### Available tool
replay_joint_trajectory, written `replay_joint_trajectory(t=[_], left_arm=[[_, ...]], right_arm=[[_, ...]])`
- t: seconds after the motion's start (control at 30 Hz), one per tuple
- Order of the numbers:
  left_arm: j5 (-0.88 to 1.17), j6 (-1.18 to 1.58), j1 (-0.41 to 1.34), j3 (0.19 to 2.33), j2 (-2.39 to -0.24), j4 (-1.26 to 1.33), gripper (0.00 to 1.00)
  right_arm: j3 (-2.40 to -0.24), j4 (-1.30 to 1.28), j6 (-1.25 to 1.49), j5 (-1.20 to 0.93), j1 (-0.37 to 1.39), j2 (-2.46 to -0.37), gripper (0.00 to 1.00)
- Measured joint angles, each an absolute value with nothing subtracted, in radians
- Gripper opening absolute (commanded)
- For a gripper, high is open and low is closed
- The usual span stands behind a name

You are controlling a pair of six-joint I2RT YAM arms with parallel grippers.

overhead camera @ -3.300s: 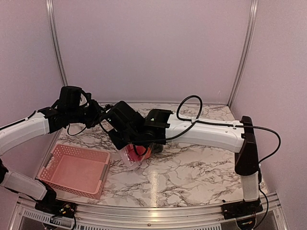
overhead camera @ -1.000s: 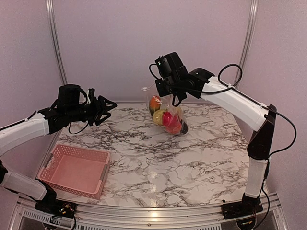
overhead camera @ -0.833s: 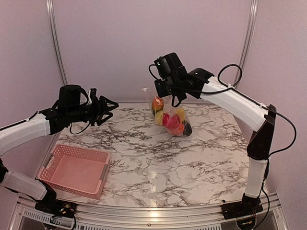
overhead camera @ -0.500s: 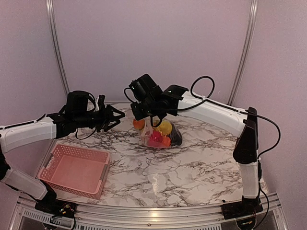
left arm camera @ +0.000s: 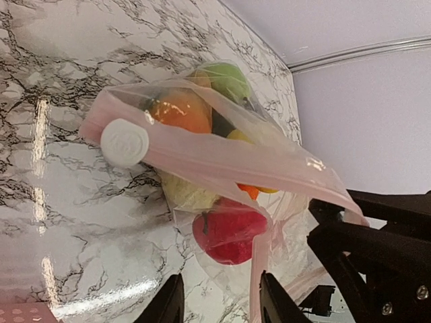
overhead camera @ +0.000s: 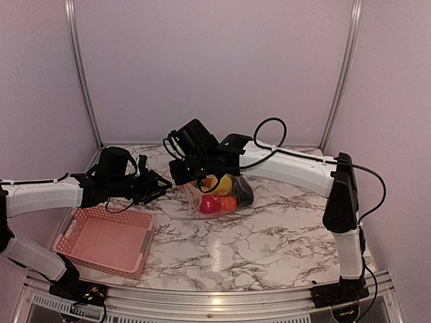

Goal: Open the zip-top bag and remove the fake food
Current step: Open the zipper of the food storage bag at the center of the board.

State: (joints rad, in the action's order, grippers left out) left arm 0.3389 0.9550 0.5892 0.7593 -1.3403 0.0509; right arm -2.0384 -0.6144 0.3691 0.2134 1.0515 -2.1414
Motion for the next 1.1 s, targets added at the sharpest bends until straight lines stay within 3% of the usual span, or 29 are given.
replay_joint_trajectory(t=[0.17, 0.73, 0.93, 1.1], left_arm=[[0.317, 0.960, 0.602, 0.757, -1.340, 0.065, 0.47], [0.196, 1.105, 0.637, 0.753, -1.455, 0.250, 0.51], [0.166, 1.140, 0.645, 0.744, -1.499, 0.319, 0.42], [0.153, 1.142, 0.649, 0.744, -1.534, 0.343, 0.24]], right_arm=[[-2.030, -0.604, 0.377, 0.206, 1.058, -2.141, 0.00], [-2.004, -0.602, 0.393, 0.212, 1.061, -2.141, 0.00], [-1.994, -0.597, 0.394, 0.211, 1.062, -2.141, 0.00], [-1.990, -0.596, 0.393, 0.216, 1.063, -2.141, 0.00]])
